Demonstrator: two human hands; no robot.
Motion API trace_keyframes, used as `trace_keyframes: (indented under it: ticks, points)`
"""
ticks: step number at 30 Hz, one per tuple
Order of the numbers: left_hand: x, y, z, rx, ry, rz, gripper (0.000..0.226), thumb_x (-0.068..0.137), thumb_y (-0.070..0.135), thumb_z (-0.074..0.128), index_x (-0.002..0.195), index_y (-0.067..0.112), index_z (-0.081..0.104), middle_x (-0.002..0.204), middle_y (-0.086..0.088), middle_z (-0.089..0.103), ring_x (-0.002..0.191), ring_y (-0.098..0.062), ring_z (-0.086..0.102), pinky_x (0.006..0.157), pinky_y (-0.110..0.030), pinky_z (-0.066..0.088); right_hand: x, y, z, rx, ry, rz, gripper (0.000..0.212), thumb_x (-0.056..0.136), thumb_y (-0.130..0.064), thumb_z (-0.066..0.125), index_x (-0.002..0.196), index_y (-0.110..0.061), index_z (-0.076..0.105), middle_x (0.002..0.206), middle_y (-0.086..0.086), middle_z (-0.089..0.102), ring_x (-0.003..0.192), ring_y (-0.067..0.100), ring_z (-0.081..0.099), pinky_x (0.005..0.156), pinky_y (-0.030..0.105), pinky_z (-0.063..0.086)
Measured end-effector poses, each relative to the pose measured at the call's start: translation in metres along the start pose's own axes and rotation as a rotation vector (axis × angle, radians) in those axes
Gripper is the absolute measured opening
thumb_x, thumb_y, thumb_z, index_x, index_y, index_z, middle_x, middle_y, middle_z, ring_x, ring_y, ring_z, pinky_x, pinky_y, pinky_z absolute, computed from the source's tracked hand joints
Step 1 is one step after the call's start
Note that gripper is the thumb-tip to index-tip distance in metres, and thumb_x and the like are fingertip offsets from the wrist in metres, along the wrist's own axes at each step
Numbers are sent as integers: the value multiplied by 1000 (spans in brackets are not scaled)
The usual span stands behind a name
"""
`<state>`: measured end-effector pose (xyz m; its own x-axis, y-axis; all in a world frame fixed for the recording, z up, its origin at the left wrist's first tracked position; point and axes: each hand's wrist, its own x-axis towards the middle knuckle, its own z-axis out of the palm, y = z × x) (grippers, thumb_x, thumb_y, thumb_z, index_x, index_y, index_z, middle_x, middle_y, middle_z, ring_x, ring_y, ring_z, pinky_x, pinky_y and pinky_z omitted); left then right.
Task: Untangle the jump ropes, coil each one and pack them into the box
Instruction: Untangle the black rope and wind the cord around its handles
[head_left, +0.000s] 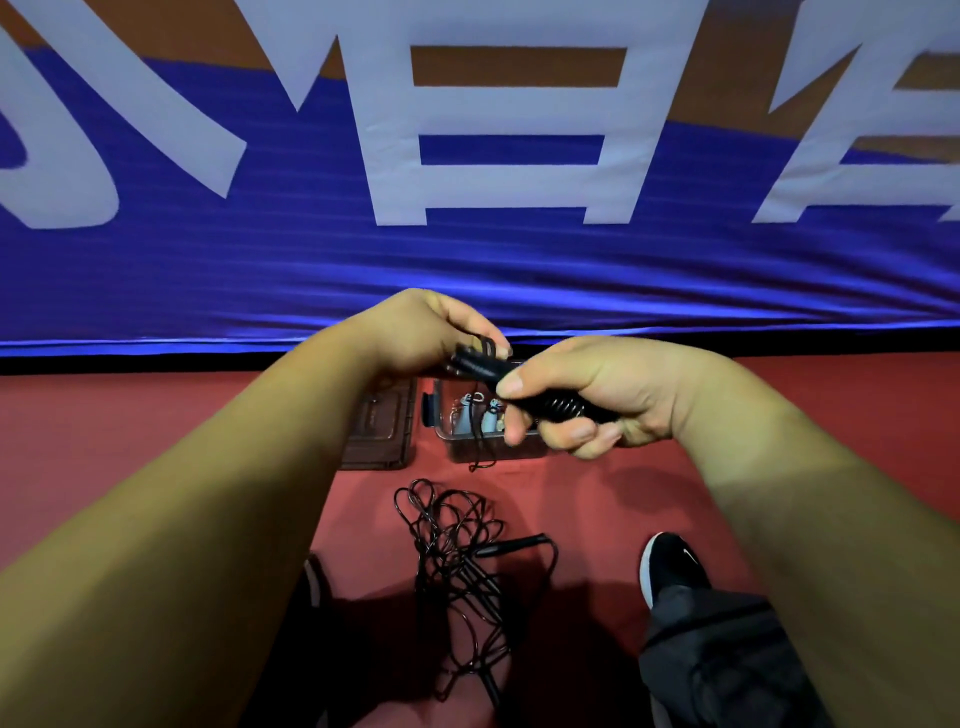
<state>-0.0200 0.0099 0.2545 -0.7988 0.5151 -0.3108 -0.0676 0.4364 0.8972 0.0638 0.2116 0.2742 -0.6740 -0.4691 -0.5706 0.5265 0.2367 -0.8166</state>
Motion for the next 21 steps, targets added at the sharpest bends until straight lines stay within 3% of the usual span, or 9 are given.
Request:
trace_keyframes:
  ticks: [3, 6, 10, 12, 14, 17, 21]
  points:
    - [2, 6, 1, -54, 9, 51, 14, 83, 7, 84, 97, 12, 83, 93, -16, 79, 79, -22, 74, 76, -31, 60, 10, 5, 0, -95, -1, 43, 13, 102, -17, 63, 103, -4, 64, 90, 12, 73, 48, 11, 38, 39, 18, 19]
    - [4, 14, 3, 146, 109, 149, 12, 84, 9, 85, 90, 20, 83, 88, -6, 80, 82, -25, 76, 82, -33, 63, 17, 8, -2, -157, 98, 66, 10, 100, -17, 68, 105, -9, 65, 95, 13, 74, 51, 14, 38, 40, 18, 21]
    - [7, 22, 3, 551, 200, 311, 29, 87, 7, 75, 92, 34, 83, 93, 15, 74, 89, -2, 69, 82, -12, 50, 29, 15, -10, -281, 253, 72, 16, 100, -22, 70, 109, -10, 65, 90, 9, 75, 49, 14, 41, 41, 20, 27]
    - [7, 24, 7, 732, 195, 363, 35, 88, 7, 68, 101, 37, 82, 96, 19, 65, 91, 0, 62, 77, -5, 40, 34, 21, -15, -352, 348, 82, 20, 98, -25, 71, 112, -11, 65, 86, 7, 75, 47, 14, 43, 43, 21, 30]
    - [7, 23, 14, 814, 187, 390, 33, 89, 12, 67, 107, 36, 81, 98, 17, 60, 89, -2, 57, 78, -11, 40, 37, 24, -19, -398, 438, 87, 21, 98, -25, 71, 112, -10, 64, 81, 5, 75, 46, 14, 46, 43, 22, 34]
    - [10, 23, 21, 832, 225, 409, 22, 91, 21, 71, 107, 32, 81, 101, 11, 68, 92, -8, 63, 85, -25, 48, 40, 24, -22, -468, 609, 49, 20, 96, -25, 71, 107, -10, 63, 79, 7, 78, 45, 16, 50, 42, 22, 38]
    - [19, 20, 21, 856, 283, 245, 14, 83, 34, 85, 95, 29, 77, 88, 9, 71, 88, -17, 66, 81, -39, 58, 43, 20, -29, -593, 911, -46, 26, 87, -36, 76, 94, -19, 59, 65, 2, 70, 42, 18, 54, 47, 26, 42]
